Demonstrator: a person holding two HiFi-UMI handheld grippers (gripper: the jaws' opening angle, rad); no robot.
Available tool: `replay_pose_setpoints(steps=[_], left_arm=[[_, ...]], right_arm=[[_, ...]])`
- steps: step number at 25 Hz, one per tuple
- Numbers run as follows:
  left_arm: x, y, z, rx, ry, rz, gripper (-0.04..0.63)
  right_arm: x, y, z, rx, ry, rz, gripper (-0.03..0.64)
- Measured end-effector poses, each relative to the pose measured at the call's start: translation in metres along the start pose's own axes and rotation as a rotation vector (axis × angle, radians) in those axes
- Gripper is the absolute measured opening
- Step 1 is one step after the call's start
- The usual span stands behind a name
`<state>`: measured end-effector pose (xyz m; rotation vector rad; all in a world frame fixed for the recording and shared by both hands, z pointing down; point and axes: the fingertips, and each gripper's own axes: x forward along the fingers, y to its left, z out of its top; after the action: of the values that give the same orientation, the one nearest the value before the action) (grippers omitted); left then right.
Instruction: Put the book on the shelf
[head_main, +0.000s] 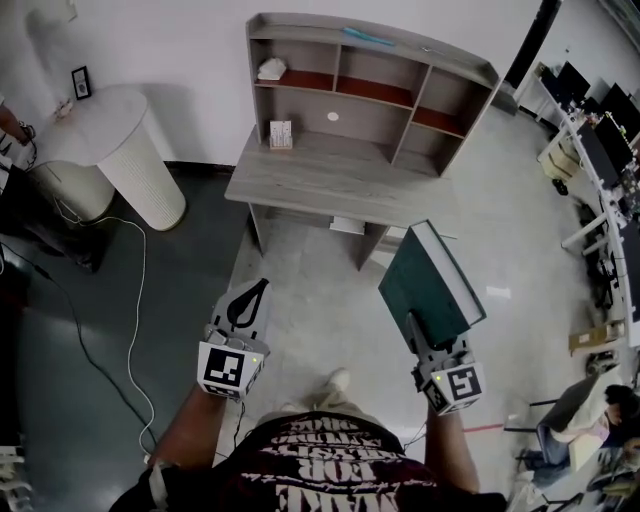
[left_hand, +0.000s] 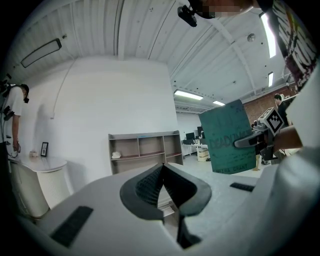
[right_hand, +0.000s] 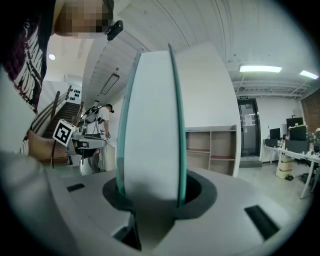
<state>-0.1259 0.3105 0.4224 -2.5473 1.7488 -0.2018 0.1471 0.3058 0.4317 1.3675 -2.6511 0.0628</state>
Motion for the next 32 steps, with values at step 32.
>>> replay_pose_setpoints(steps=[32], left_arm=[[0.106,-0.035,0.042,0.034,0.002,0.076,0.005]], right_arm=[[0.042,-0.136,0.017,0.032,-0.080,0.077,0.163]])
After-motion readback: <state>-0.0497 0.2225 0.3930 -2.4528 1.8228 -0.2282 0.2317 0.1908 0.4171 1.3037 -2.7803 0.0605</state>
